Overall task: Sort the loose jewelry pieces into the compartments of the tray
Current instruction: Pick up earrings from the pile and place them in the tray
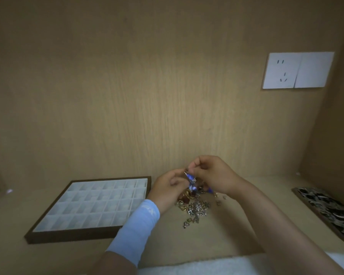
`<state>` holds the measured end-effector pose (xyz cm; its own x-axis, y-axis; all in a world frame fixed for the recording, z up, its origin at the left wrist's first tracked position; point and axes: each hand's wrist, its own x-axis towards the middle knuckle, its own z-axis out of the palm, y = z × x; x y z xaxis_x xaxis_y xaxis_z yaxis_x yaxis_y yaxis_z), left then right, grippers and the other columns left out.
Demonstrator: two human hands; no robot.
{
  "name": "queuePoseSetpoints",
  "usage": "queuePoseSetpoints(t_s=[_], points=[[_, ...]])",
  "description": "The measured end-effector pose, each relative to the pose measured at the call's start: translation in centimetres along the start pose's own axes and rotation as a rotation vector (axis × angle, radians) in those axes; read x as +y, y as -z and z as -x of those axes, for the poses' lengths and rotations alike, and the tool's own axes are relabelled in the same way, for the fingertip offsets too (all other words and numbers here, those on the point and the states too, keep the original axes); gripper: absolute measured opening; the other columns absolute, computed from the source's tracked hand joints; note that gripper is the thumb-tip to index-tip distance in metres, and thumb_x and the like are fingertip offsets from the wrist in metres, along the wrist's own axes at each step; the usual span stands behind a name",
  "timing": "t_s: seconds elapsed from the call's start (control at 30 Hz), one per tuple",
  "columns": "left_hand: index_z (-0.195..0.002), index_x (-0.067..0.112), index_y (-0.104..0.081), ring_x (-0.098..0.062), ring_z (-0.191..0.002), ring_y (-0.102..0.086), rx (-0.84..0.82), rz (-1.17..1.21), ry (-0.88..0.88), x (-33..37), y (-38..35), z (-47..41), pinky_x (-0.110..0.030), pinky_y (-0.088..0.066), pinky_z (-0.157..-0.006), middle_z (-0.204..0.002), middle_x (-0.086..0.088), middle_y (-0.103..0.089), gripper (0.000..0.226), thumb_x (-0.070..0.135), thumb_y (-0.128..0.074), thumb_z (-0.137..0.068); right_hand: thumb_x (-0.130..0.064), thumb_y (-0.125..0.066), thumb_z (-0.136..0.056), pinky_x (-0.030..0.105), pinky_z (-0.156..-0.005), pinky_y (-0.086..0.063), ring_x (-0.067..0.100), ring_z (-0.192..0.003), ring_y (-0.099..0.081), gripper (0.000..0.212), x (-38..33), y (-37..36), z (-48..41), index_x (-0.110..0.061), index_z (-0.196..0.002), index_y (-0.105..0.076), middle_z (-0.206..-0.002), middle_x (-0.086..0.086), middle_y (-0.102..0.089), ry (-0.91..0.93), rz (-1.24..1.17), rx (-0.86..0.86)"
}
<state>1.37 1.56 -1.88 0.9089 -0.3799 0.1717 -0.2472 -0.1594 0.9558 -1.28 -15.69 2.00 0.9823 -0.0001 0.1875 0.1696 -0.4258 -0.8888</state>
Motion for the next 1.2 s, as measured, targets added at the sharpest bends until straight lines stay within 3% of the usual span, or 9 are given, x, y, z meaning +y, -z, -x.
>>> queuePoseSetpoints(t_s=[0.13,0.23,0.37,0.5,0.7,0.83,0.97,1.1,1.2], points=[[-0.102,0.018,-0.072,-0.011,-0.076,-0.069,-0.085,-0.004,0.027,0.9,1.2,0.4,-0.023,-0.054,-0.080,-0.080,0.000,-0.075,0.013,0.017,-0.066,-0.091,-0.013,-0.070,-0.092,0.024,-0.044,-0.048,0.014,-0.055,-0.060,0.002,-0.8,-1.0,0.0,-0.012,-0.092,-0.071,-0.075,0.009,-0.069,0.009,-0.155,0.055],[-0.098,0.016,-0.074,-0.007,-0.066,-0.065,-0.016,-0.067,0.030,1.7,2.0,0.3,-0.015,-0.052,-0.069,-0.081,0.000,-0.075,0.011,0.018,-0.067,-0.090,-0.009,-0.074,-0.089,0.026,-0.046,-0.049,0.023,-0.061,-0.060,0.011,-1.1,-1.9,0.1,-0.011,-0.098,-0.071,-0.079,0.014,-0.069,-0.021,-0.263,0.077],[-0.092,0.018,-0.074,-0.007,-0.069,-0.063,0.058,-0.163,0.045,2.5,3.5,1.0,-0.021,-0.051,-0.073,-0.085,-0.001,-0.074,0.007,0.017,-0.068,-0.089,0.002,-0.075,-0.084,0.034,-0.057,-0.053,0.034,-0.075,-0.062,0.022,-1.4,-3.6,0.6,-0.006,-0.105,-0.069,-0.077,0.011,-0.074,-0.088,-0.451,0.013],[-0.089,0.016,-0.073,-0.008,-0.071,-0.062,0.073,-0.252,0.035,2.5,5.3,2.9,-0.023,-0.049,-0.072,-0.079,0.003,-0.072,0.005,0.016,-0.069,-0.087,-0.005,-0.079,-0.083,0.028,-0.054,-0.057,0.019,-0.065,-0.068,0.014,-1.7,-5.3,1.0,-0.002,-0.095,-0.073,-0.072,0.007,-0.073,-0.137,-0.432,-0.056],[-0.085,0.014,-0.072,-0.009,-0.070,-0.063,0.084,-0.287,0.000,1.6,8.7,6.5,-0.019,-0.050,-0.071,-0.082,-0.009,-0.073,0.003,0.011,-0.070,-0.085,-0.008,-0.075,-0.087,0.025,-0.040,-0.049,0.018,-0.054,-0.068,0.005,-1.9,-8.5,2.1,-0.005,-0.090,-0.072,-0.073,0.008,-0.074,-0.128,-0.374,-0.199],[-0.084,0.020,-0.071,-0.011,-0.070,-0.065,0.168,-0.143,-0.046,-0.1,9.7,8.1,-0.023,-0.052,-0.069,-0.073,0.000,-0.071,0.014,0.006,-0.071,-0.084,-0.005,-0.068,-0.092,0.025,-0.039,-0.048,0.019,-0.054,-0.067,0.008,-2.1,-10.2,2.6,-0.003,-0.097,-0.074,-0.078,0.013,-0.075,-0.070,-0.382,-0.220],[-0.088,0.039,-0.072,-0.008,-0.080,-0.066,0.235,-0.268,-0.078,-1.6,10.2,8.6,-0.026,-0.055,-0.077,-0.082,0.013,-0.071,0.019,0.021,-0.069,-0.085,-0.001,-0.066,-0.092,0.026,-0.038,-0.046,0.021,-0.053,-0.065,0.013,-2.3,-11.0,3.2,-0.001,-0.101,-0.075,-0.078,0.015,-0.075,-0.025,-0.378,-0.172],[-0.086,0.045,-0.073,0.002,-0.085,-0.064,0.175,-0.274,-0.053,-1.8,10.0,9.3,-0.020,-0.051,-0.081,-0.085,0.023,-0.071,0.023,0.055,-0.060,-0.070,0.003,-0.069,-0.087,0.025,-0.035,-0.044,0.021,-0.045,-0.062,0.012,-2.2,-11.6,3.4,0.001,-0.098,-0.074,-0.072,0.020,-0.072,-0.044,-0.364,-0.105],[-0.087,0.035,-0.077,0.004,-0.080,-0.064,0.229,-0.253,-0.087,-2.0,10.1,9.1,-0.011,-0.047,-0.075,-0.079,0.020,-0.072,0.021,0.048,-0.066,-0.075,-0.002,-0.076,-0.083,0.023,-0.036,-0.042,0.019,-0.045,-0.062,0.007,-2.9,-11.7,2.4,-0.005,-0.090,-0.076,-0.071,0.020,-0.073,-0.037,-0.291,-0.065]])
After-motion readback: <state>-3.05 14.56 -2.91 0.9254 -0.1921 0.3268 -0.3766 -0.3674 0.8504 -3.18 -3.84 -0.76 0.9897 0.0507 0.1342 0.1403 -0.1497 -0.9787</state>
